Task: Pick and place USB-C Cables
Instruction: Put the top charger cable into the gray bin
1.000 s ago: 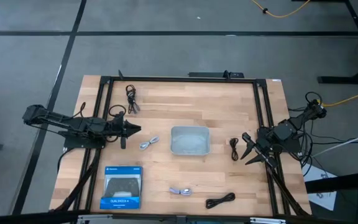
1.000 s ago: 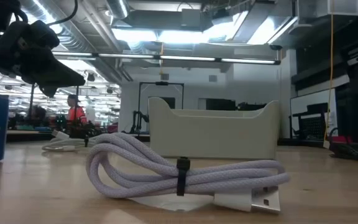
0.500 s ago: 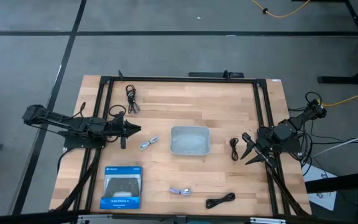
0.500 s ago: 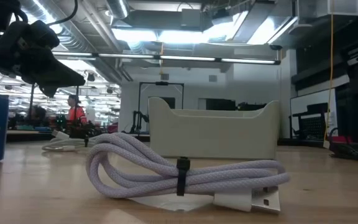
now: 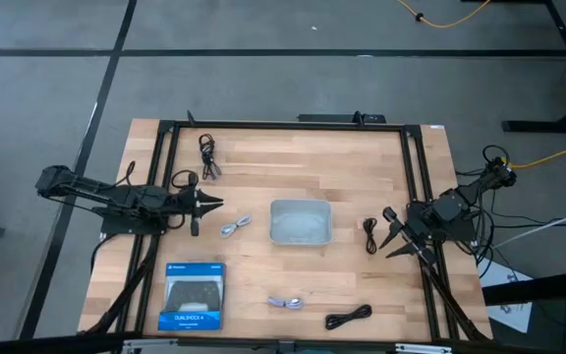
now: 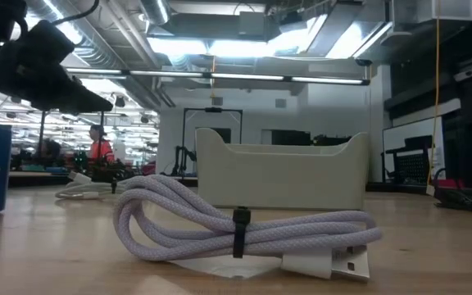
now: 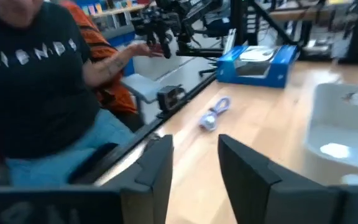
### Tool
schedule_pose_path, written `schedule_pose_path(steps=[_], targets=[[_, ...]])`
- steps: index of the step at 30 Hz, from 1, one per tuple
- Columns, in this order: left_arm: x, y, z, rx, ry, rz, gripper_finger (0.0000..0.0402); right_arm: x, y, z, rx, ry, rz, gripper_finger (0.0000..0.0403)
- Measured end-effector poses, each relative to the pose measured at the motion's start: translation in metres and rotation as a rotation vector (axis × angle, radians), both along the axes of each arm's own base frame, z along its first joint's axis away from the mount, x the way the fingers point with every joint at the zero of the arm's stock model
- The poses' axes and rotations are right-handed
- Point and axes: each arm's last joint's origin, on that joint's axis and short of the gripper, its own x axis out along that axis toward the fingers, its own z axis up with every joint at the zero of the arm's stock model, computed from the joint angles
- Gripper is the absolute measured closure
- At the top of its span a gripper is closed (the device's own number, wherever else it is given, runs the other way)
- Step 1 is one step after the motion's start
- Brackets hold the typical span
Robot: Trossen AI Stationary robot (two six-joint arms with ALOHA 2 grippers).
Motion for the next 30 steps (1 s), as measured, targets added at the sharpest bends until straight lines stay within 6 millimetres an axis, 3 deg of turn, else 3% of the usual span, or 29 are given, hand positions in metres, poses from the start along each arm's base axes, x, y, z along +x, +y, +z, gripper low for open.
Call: schedule_pose_path(steps=[6, 9, 13, 16, 20, 27, 30], targets=[[0.001, 0.0, 0.006, 0.014, -0.058, -0.004, 0.0358, 0.001, -0.001, 0.005, 0.107, 0.012, -0.064, 0.0271], [0.001, 0.0, 0.013, 0.014, -0.127, 0.007, 0.0358, 0.002, -0.003, 0.008, 0.038, -0.079, -0.116, 0.0271], [0.0, 0.001, 0.032, -0.09, -0.337, 0.026, 0.0358, 0.002, -0.005, 0.027, 0.07, -0.283, -0.193, 0.0271], [-0.003, 0.003, 0.043, -0.055, -0.445, 0.065, 0.0358, -0.001, -0.011, 0.045, 0.124, -0.458, -0.32, 0.0271], [-0.006, 0.006, 0.049, 0.014, -0.489, 0.194, 0.0358, -0.002, -0.018, 0.056, 0.136, -0.534, -0.567, 0.0271], [-0.002, 0.011, 0.059, -0.087, -0.474, 0.304, 0.0358, 0.004, -0.028, 0.07, 0.087, -0.255, -1.072, 0.0271], [0.006, 0.014, 0.064, -0.117, -0.395, 0.379, 0.0358, 0.006, -0.028, 0.075, 0.1, -0.128, -1.136, 0.0271]])
